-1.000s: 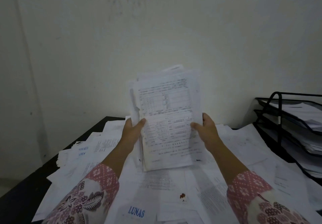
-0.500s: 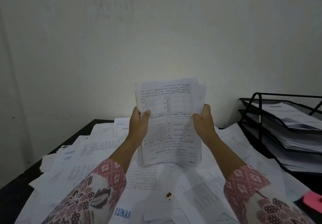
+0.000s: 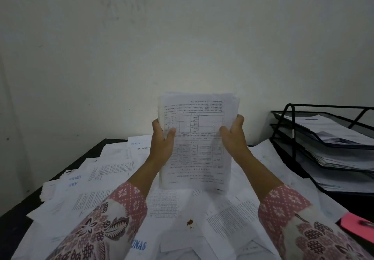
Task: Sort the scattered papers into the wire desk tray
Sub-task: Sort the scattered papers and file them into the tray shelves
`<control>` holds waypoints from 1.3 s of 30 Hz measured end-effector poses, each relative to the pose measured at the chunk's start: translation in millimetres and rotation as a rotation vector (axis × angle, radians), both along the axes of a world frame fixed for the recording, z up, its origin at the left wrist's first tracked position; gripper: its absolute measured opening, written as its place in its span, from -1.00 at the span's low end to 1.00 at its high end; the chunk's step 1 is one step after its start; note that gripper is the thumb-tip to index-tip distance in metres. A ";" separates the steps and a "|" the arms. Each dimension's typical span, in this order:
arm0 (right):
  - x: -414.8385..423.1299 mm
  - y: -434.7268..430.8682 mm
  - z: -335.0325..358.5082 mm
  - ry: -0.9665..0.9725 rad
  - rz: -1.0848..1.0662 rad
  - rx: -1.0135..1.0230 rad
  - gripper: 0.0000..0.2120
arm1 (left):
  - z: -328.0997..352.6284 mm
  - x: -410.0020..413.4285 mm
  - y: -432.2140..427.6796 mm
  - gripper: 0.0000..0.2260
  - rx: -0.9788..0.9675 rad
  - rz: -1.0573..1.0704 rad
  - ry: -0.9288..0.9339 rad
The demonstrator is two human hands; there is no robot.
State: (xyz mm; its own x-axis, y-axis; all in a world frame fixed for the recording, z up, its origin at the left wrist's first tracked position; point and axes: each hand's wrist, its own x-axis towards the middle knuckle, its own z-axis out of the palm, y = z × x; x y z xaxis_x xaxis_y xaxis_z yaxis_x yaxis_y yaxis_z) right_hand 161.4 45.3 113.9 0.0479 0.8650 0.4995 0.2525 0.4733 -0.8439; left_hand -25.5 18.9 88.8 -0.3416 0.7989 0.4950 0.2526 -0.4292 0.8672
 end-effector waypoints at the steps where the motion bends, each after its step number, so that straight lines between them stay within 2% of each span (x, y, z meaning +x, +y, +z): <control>1: 0.6 -0.4 0.5 -0.025 -0.007 -0.011 -0.75 | -0.6 1.8 0.6 -0.73 -0.004 0.004 0.032; 5: 4.0 -1.6 2.2 0.000 -0.030 0.003 -0.75 | -1.2 6.2 2.7 -0.89 0.043 0.070 0.049; 8: 11.7 -0.3 -6.8 0.016 -0.001 -0.062 -0.77 | -10.2 5.5 2.7 -0.87 -0.027 0.059 0.014; 11: 13.6 2.6 -18.5 -0.092 0.009 -0.141 -0.90 | -16.7 6.6 3.6 -0.88 -0.106 0.110 0.086; 14: 18.9 4.5 -10.6 -0.103 -0.073 -0.059 -0.93 | -6.0 13.4 0.4 -0.91 -0.042 0.108 0.103; 19: 50.5 1.0 22.3 0.133 -0.111 0.041 -0.82 | 23.9 28.1 -1.7 -0.87 0.053 0.017 0.091; 22: 76.1 -2.9 27.0 0.135 -0.144 0.027 -0.83 | 30.1 47.3 1.2 -0.79 0.005 -0.064 0.093; 26: 107.3 -8.4 18.3 0.152 -0.247 -0.008 -0.74 | 26.4 81.6 5.8 -0.63 -0.096 -0.161 0.070; 29: 133.9 -11.0 0.8 0.198 -0.330 -0.084 -0.74 | 7.3 98.9 12.6 -0.57 -0.334 -0.304 0.106; 31: 153.0 -11.0 -14.7 0.252 -0.382 -0.179 -0.79 | -13.0 107.7 17.2 -0.55 -0.474 -0.376 0.240; 33: 171.2 -11.6 -31.7 0.285 -0.404 -0.297 -0.83 | -31.0 118.5 18.8 -0.58 -0.513 -0.413 0.352; 36: 193.9 -14.5 -57.5 0.292 -0.368 -0.468 -0.74 | -46.0 133.8 19.8 -0.61 -0.548 -0.451 0.467; 39: 212.1 -17.3 -79.7 0.296 -0.364 -0.587 -0.75 | -54.0 144.8 20.5 -0.58 -0.602 -0.490 0.557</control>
State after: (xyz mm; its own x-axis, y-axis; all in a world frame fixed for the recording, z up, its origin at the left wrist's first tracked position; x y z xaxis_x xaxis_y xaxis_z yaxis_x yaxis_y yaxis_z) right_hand 373.5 28.0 34.2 0.4423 0.8893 -0.1166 0.0309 -0.1450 -0.9889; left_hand 119.3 39.4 34.8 0.2592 0.9642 -0.0552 0.6061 -0.1179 0.7866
